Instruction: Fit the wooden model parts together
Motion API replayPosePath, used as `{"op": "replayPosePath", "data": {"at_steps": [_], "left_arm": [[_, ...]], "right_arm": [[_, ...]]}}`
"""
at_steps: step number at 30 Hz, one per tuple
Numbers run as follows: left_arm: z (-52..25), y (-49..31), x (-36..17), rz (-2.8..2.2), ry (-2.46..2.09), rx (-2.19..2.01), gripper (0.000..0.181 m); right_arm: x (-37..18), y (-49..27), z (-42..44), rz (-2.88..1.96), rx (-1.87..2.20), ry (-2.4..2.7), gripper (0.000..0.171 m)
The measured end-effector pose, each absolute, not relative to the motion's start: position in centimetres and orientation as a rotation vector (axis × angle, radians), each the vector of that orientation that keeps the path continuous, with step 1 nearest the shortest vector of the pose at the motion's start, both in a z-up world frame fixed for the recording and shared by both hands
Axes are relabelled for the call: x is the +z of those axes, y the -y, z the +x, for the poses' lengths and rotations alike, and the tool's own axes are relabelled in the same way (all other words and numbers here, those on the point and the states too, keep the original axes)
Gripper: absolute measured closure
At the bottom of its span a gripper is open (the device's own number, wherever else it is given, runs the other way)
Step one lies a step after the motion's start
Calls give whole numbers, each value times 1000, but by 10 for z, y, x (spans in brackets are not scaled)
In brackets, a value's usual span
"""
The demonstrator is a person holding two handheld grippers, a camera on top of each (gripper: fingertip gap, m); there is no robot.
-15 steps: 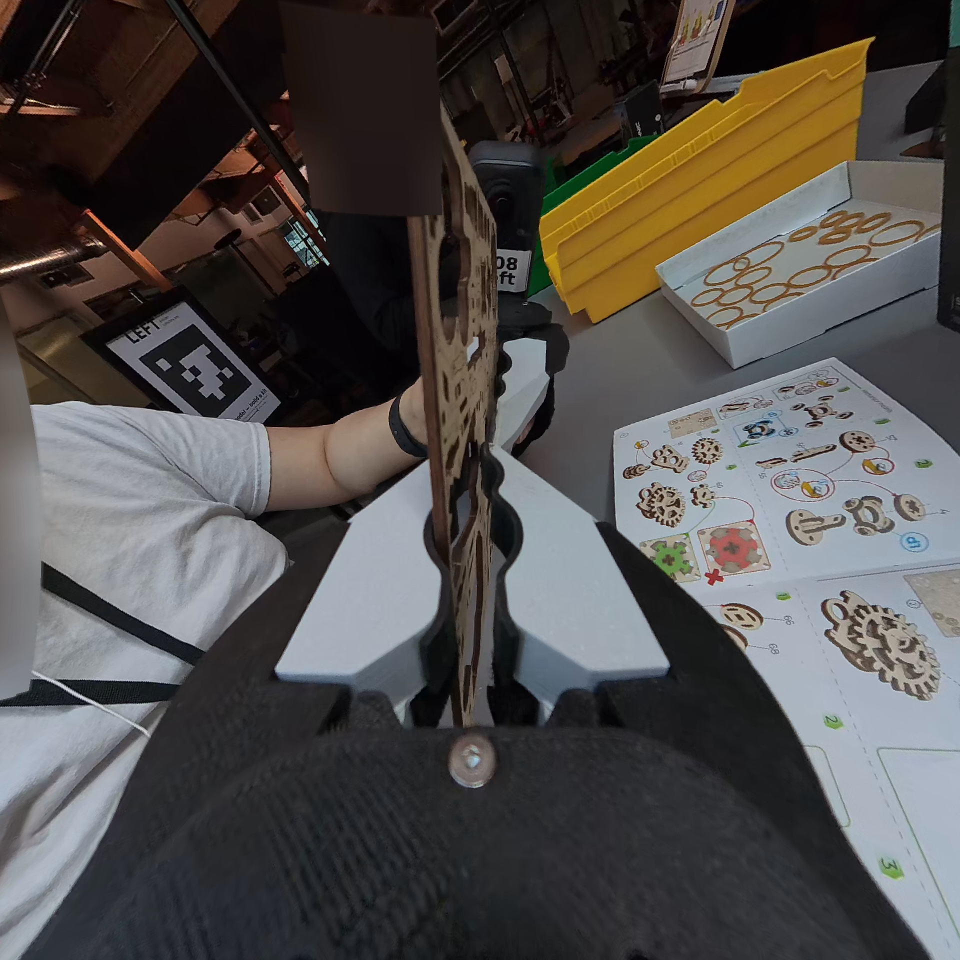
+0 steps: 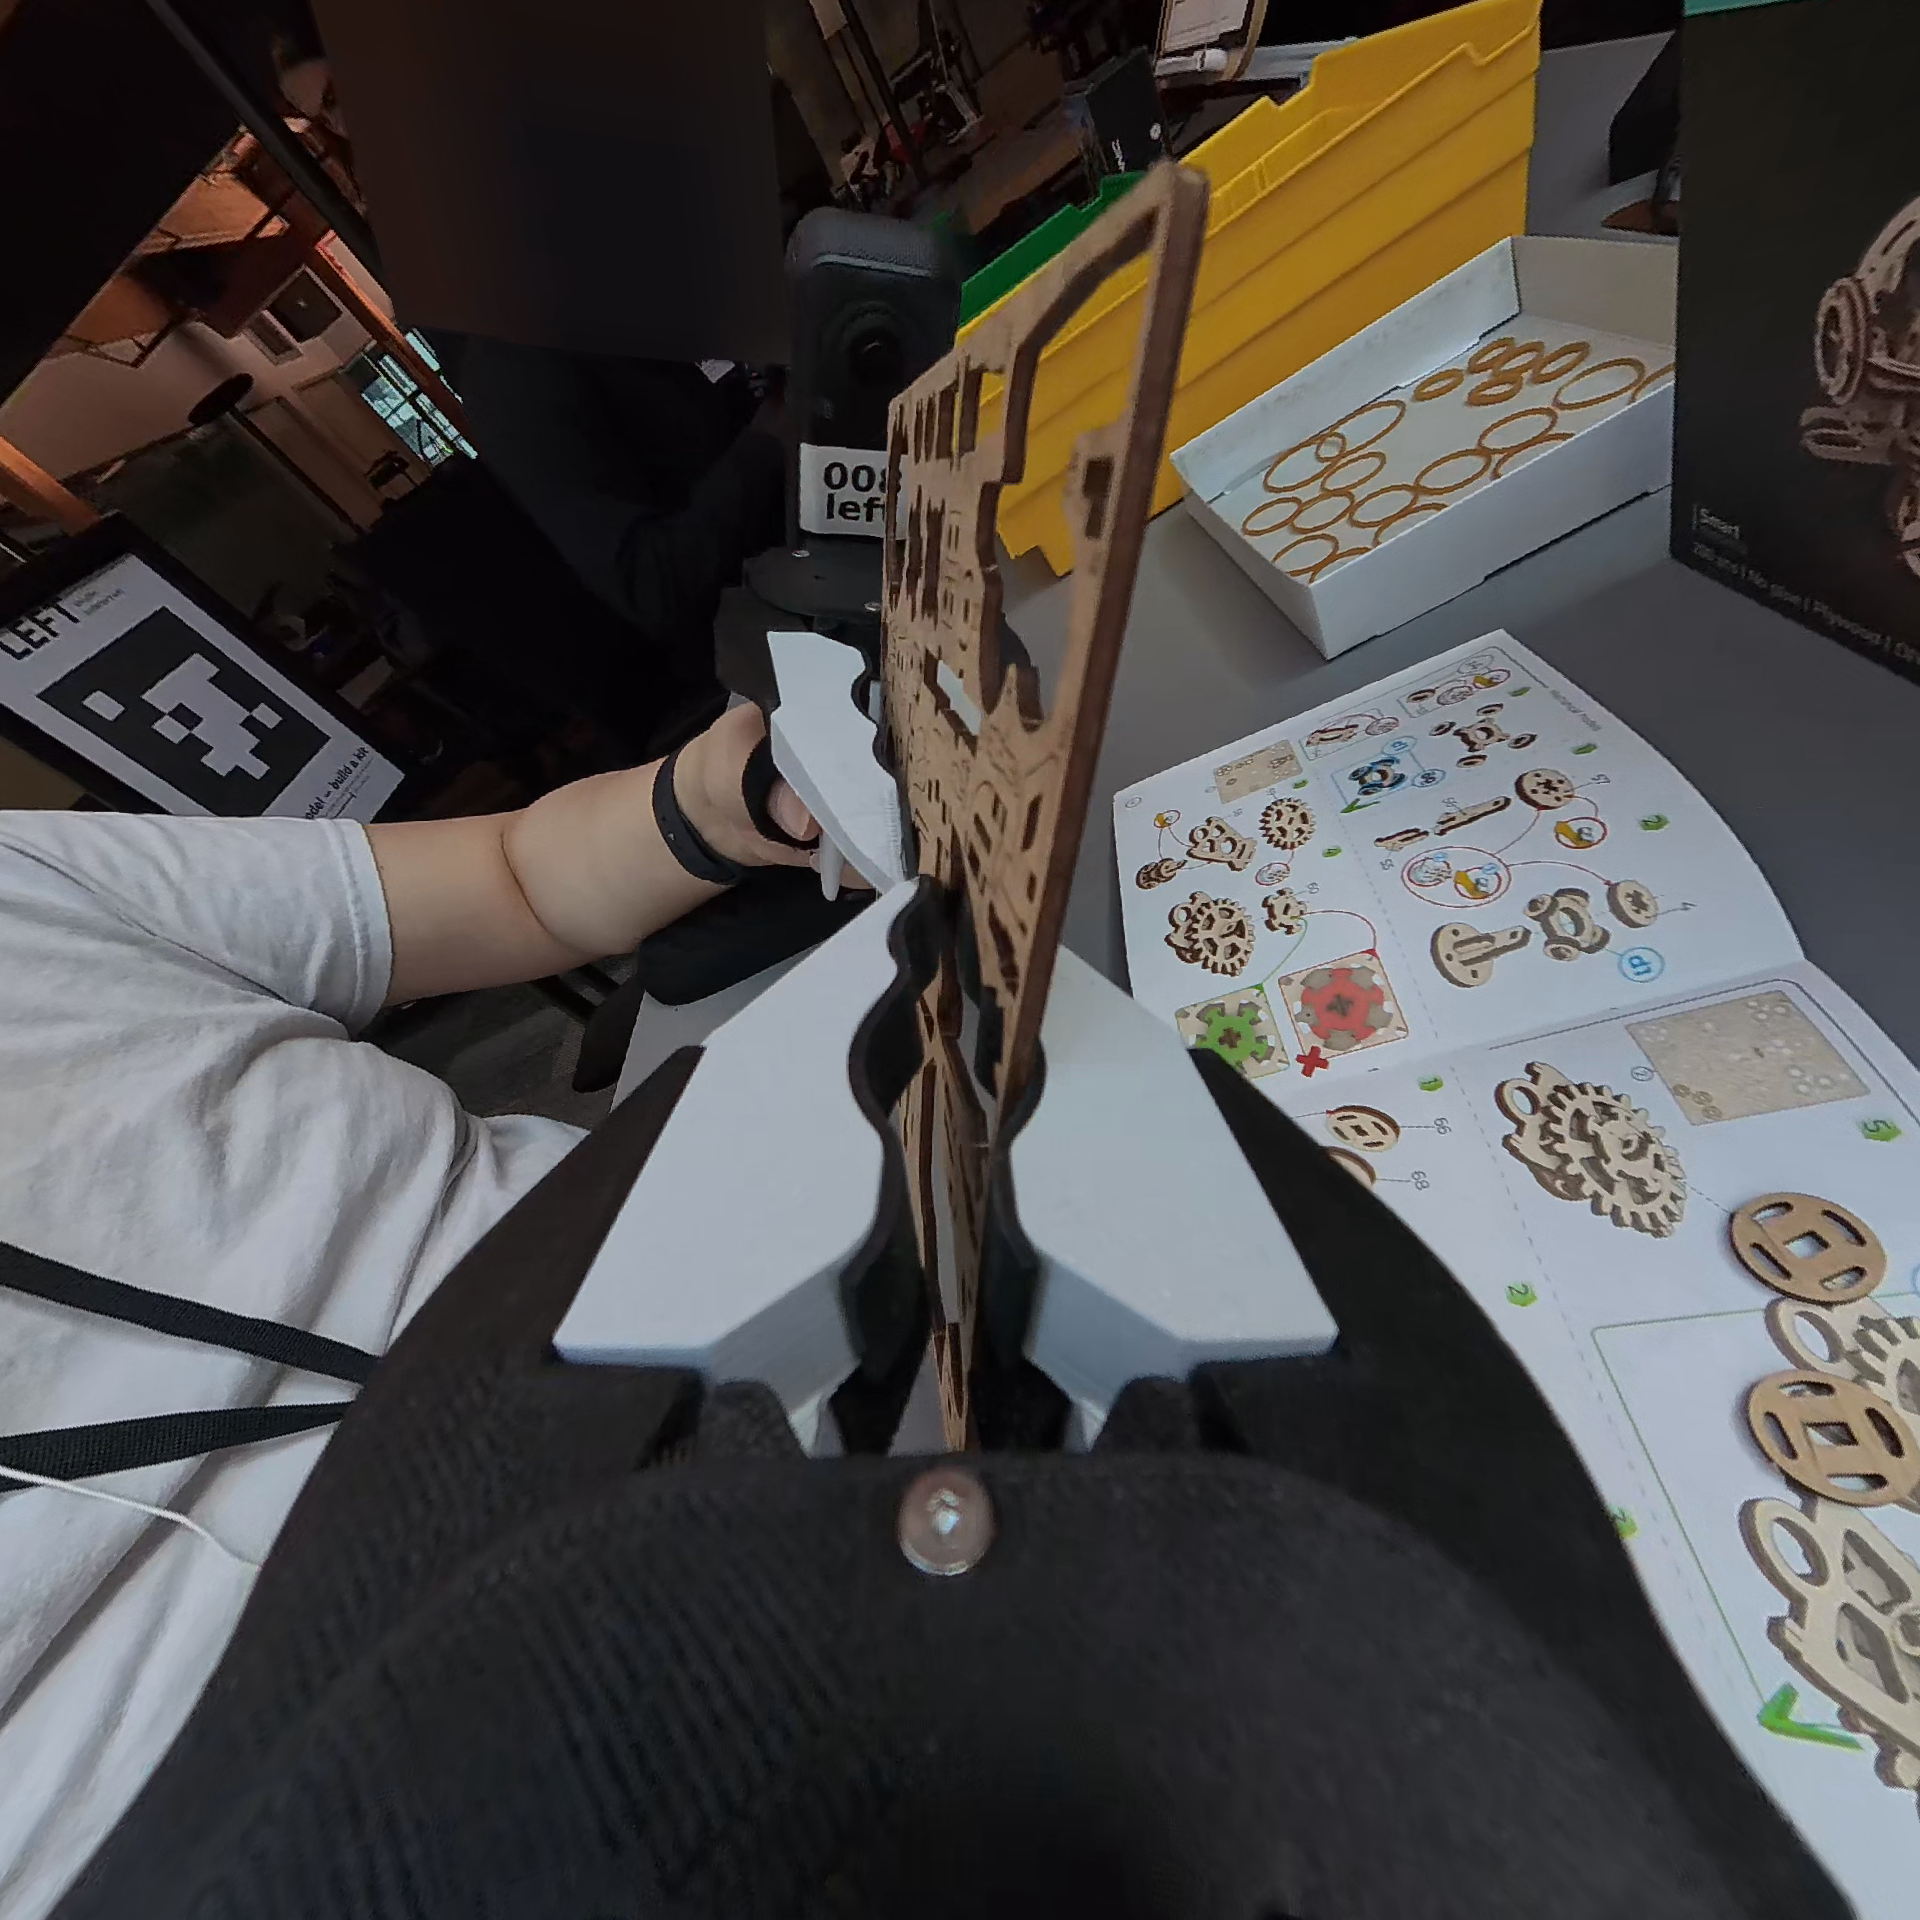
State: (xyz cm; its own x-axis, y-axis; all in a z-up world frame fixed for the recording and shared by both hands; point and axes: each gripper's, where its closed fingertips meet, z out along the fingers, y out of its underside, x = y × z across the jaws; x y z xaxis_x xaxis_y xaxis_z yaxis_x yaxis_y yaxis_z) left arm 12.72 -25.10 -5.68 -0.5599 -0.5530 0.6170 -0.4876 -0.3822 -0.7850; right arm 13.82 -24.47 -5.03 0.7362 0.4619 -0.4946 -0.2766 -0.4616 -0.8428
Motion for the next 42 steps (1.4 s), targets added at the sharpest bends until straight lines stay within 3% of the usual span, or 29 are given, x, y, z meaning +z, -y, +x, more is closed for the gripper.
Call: {"op": "replayPosePath", "data": {"at_steps": [26, 31, 35, 42], "left_arm": [[112, 261, -43, -1292, -1837, -2155, 181], [118, 254, -53, -1377, -1829, -2069, 180], [122, 251, -56, -1426, -1800, -2058, 180], [123, 249, -58, -1450, -1785, -2040, 180]], "right_arm": [[-31, 258, 121, -1705, 1209, 154, 170], [-44, 249, 130, -1782, 1071, 128, 170], [-51, 243, 139, -1836, 931, 89, 160], [-50, 245, 140, -1852, 933, 63, 155]]}}
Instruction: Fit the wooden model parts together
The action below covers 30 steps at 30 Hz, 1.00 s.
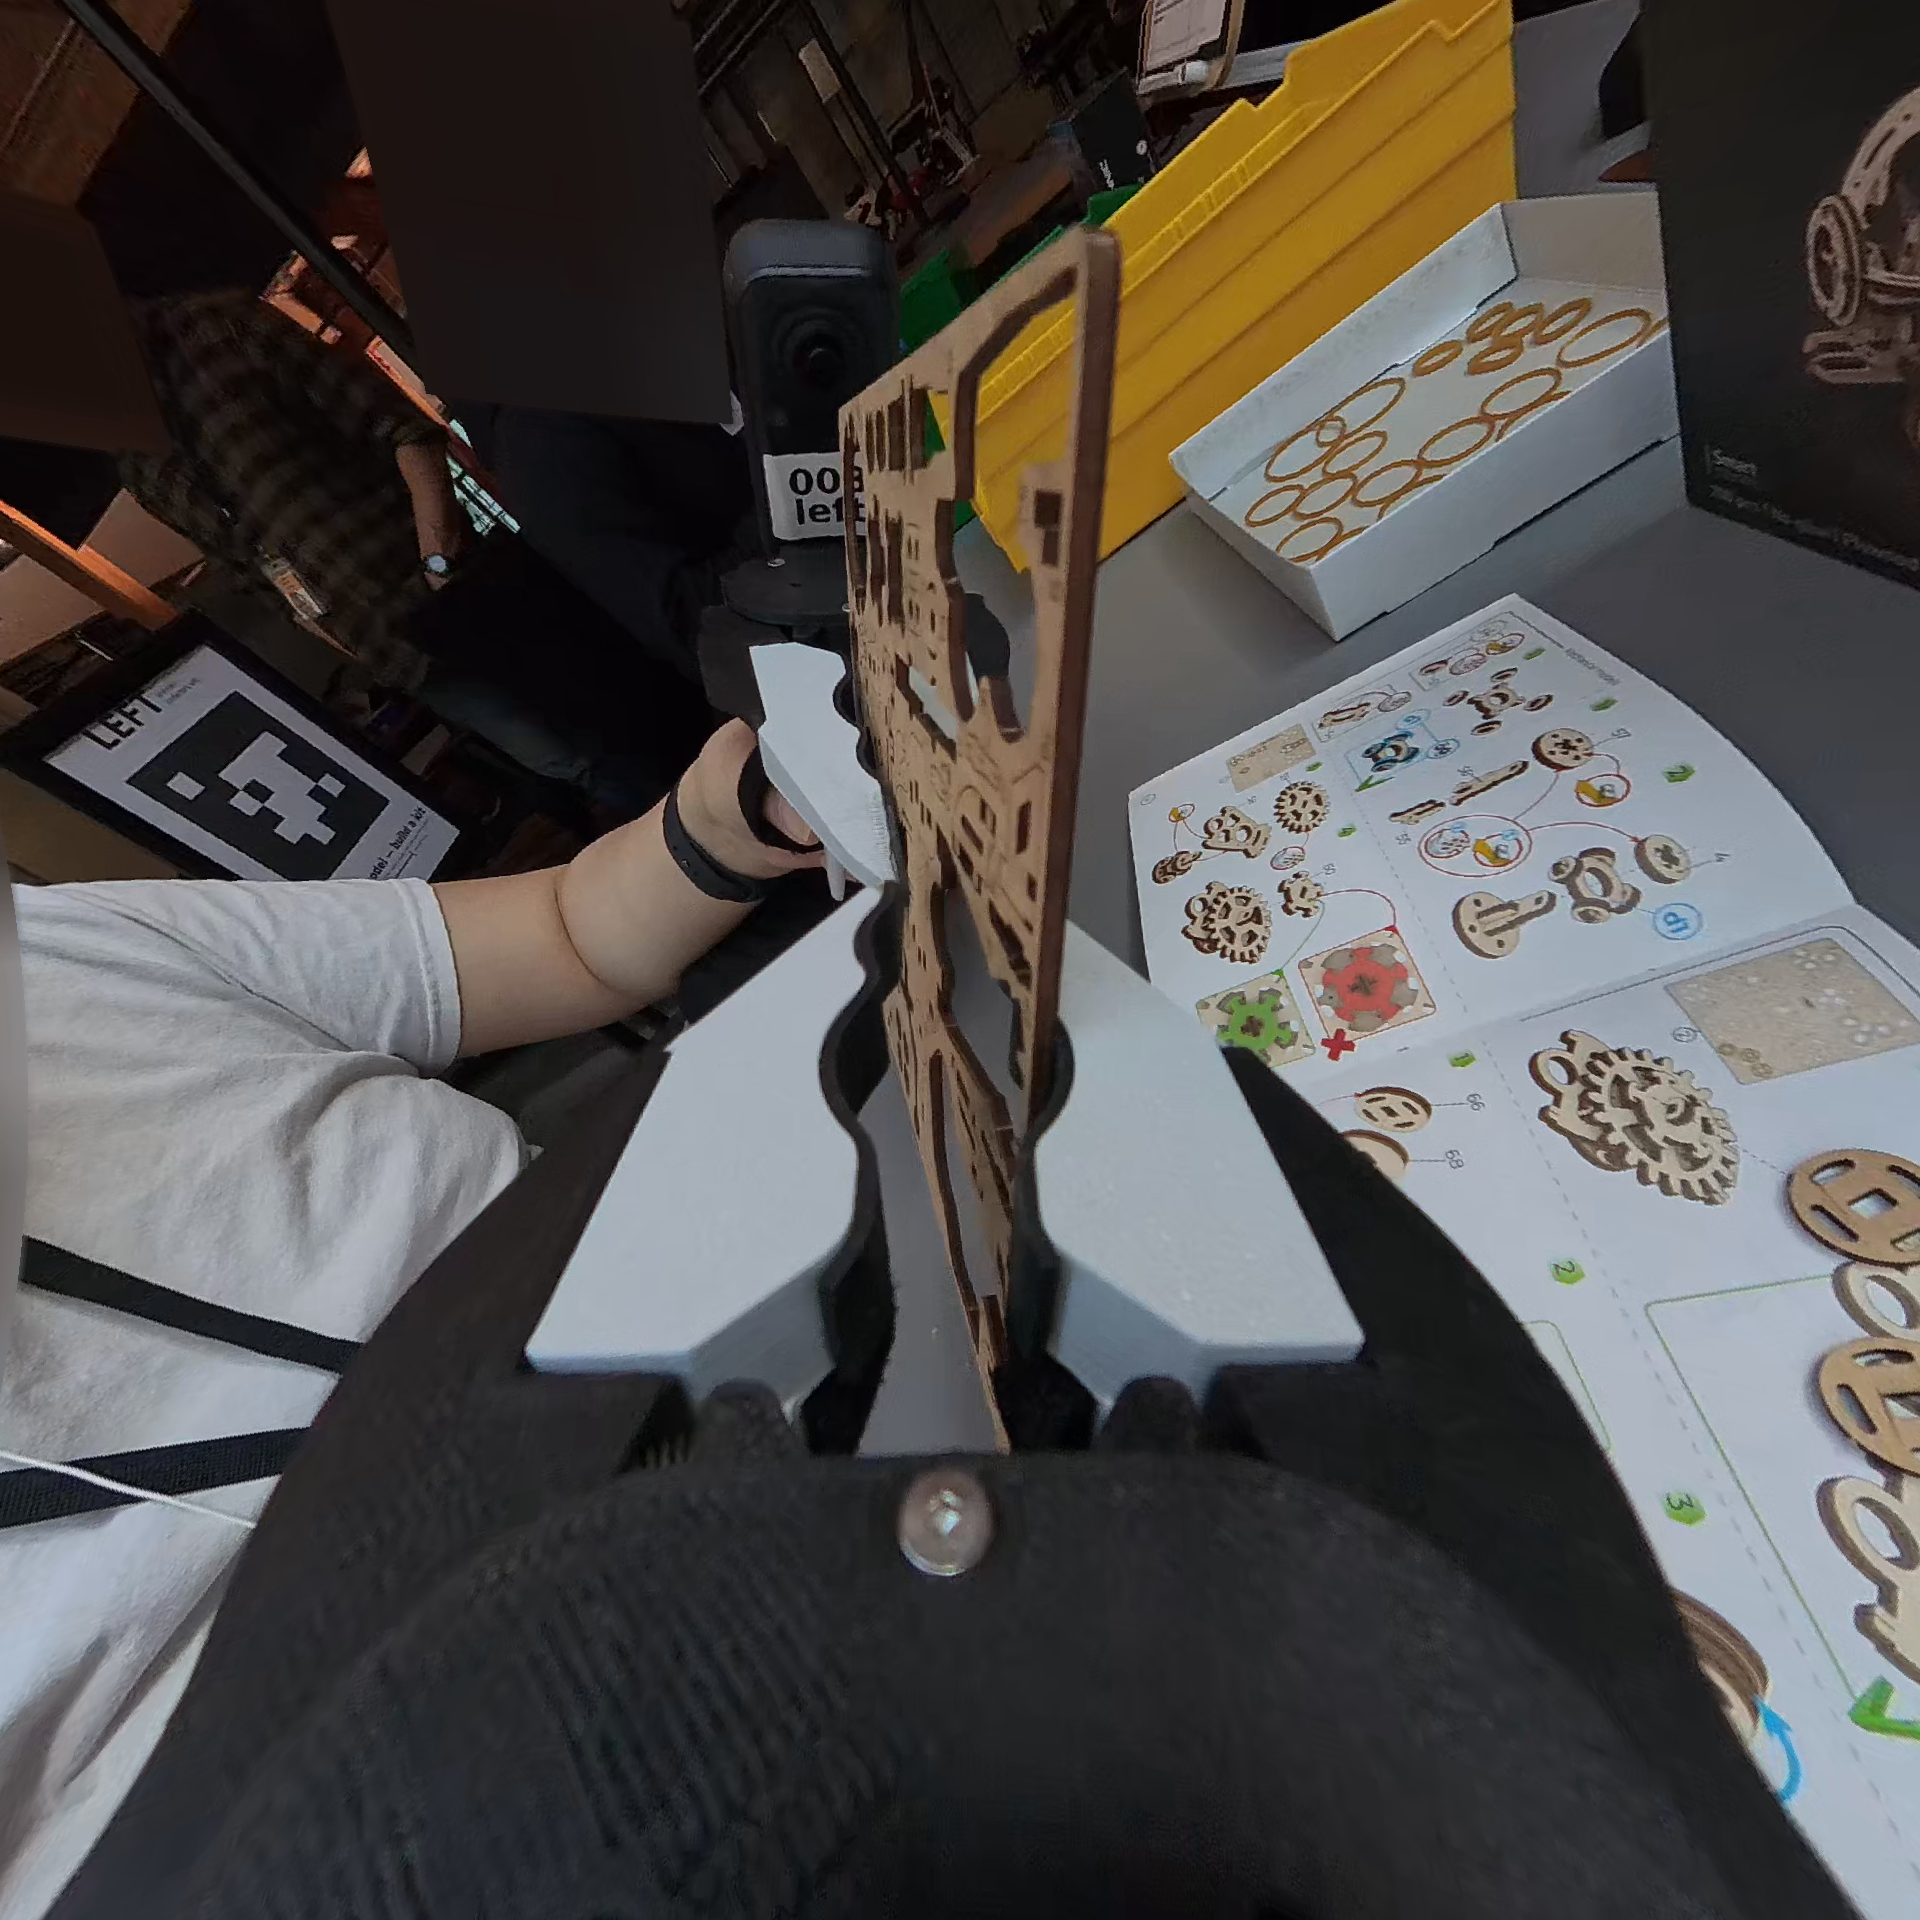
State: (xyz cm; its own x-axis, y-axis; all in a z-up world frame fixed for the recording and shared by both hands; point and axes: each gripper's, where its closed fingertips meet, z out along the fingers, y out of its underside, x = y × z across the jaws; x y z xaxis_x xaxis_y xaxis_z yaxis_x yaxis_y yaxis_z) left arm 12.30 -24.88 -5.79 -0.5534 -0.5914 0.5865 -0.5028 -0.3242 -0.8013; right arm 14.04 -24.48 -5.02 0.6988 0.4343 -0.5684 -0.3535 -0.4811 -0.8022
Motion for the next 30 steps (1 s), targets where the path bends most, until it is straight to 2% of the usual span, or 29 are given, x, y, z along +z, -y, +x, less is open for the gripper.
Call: {"op": "replayPosePath", "data": {"at_steps": [7, 10, 11, 13, 17, 19, 24, 28, 30], "left_arm": [[122, 248, -59, -1446, -1800, -2015, 181], [123, 249, -59, -1444, -1802, -2002, 181], [123, 248, -59, -1450, -1795, -1995, 181], [125, 242, -58, -1473, -1754, -1999, 181], [129, 227, -52, -1501, -1637, -2010, 180], [130, 225, -51, -1496, -1619, -2005, 181], [130, 229, -51, -1468, -1645, -1954, 181], [129, 236, -51, -1433, -1680, -1945, 181], [129, 239, -53, -1422, -1705, -1925, 180]], "right_arm": [[-52, 244, 139, -1868, 945, 28, 163], [-50, 248, 144, -1886, 922, 55, 156], [-48, 250, 151, -1895, 882, 50, 149], [-32, 254, 172, -1859, 752, 20, 145], [7, 263, 189, -1766, 313, 96, 155], [-1, 257, 166, -1825, 206, 204, 154], [-42, 234, 142, -1916, 336, 155, 153], [-47, 232, 142, -1920, 418, 120, 153], [-49, 232, 140, -1923, 437, 130, 158]]}}
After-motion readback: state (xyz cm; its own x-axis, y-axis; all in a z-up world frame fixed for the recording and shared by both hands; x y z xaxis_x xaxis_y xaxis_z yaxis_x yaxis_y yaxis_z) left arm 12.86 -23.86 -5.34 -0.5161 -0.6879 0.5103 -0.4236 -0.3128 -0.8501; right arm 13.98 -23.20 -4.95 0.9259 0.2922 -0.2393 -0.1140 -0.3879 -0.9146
